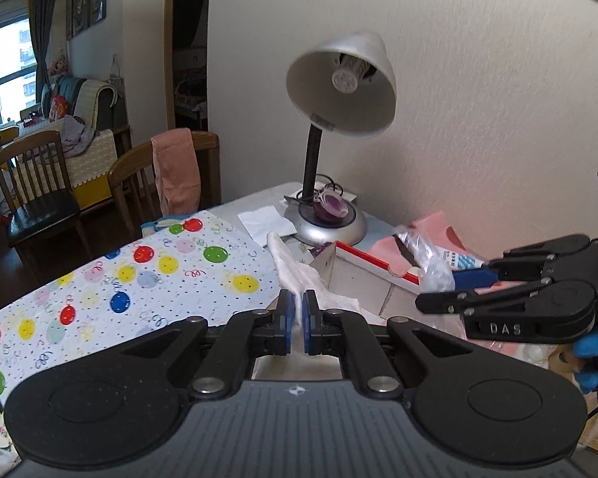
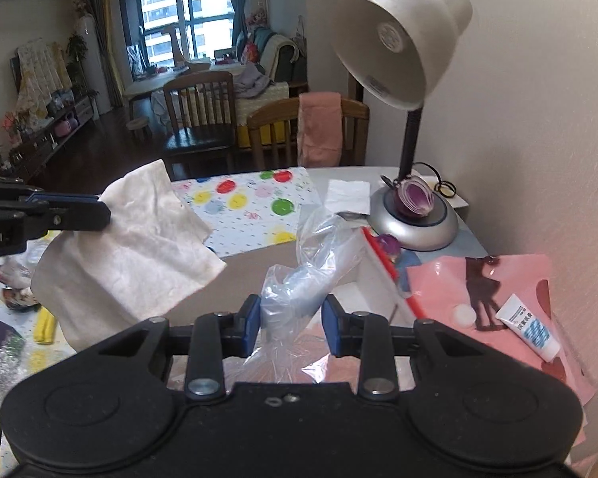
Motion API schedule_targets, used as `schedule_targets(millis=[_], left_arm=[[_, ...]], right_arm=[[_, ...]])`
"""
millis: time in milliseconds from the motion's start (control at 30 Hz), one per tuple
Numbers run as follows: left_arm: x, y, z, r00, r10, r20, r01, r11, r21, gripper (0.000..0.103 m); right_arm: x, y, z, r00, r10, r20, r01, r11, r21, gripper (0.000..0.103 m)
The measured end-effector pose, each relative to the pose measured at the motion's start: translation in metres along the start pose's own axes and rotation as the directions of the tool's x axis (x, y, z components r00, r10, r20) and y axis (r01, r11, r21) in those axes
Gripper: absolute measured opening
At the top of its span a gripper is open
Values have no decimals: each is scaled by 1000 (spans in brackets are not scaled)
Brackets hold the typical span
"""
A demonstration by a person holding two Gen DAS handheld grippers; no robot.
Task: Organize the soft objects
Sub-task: 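Carry the white cloth and plastic bag with both grippers into the red box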
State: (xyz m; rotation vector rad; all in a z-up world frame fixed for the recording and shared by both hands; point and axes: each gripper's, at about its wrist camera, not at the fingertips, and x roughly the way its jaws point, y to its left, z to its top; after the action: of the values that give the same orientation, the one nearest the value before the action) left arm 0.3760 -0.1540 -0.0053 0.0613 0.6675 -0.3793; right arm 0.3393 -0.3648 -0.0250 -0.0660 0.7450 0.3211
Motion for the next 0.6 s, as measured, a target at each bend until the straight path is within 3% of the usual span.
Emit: schedule_targets(millis=[200,600], left_arm=[[46,-11,1,999,11,-51,-12,1000,-7,5],[117,-11,-15,984,48,-169,-50,999,-10,5]], right_arm=[[33,-27,5,999,-34,-16,34,999,-1,31],[106,-44,4,992,19,-124,-25,998,-49,32]])
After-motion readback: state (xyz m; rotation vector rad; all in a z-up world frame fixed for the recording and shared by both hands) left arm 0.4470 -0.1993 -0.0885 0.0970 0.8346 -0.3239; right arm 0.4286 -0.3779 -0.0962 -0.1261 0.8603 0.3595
